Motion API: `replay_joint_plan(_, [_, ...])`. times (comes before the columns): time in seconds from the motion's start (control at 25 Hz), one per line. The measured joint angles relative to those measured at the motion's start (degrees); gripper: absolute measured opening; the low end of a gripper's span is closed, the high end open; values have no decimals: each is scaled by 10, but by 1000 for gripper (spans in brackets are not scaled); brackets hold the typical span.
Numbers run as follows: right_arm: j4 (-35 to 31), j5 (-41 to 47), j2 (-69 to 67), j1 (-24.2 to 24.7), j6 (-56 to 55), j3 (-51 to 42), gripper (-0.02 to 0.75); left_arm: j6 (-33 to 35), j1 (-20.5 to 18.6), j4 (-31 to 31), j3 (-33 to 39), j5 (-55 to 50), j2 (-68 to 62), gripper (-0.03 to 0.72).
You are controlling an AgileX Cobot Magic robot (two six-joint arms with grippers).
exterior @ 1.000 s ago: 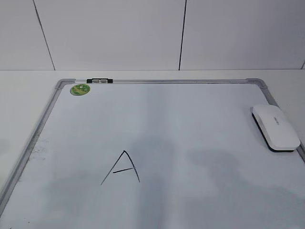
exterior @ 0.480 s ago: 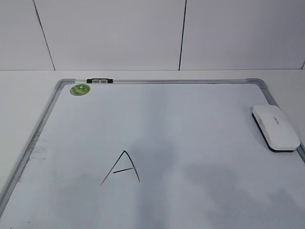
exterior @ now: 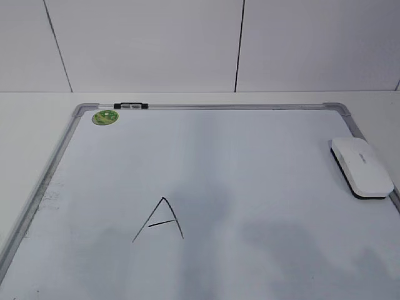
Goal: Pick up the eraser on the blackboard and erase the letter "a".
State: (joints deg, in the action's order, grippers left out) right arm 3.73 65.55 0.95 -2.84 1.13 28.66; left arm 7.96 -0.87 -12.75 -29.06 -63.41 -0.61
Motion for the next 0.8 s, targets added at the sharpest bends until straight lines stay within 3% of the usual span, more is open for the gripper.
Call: replay_joint_plan(0.8, [0, 0, 0, 0, 0, 0, 579, 0, 0, 2, 0, 0, 0, 297])
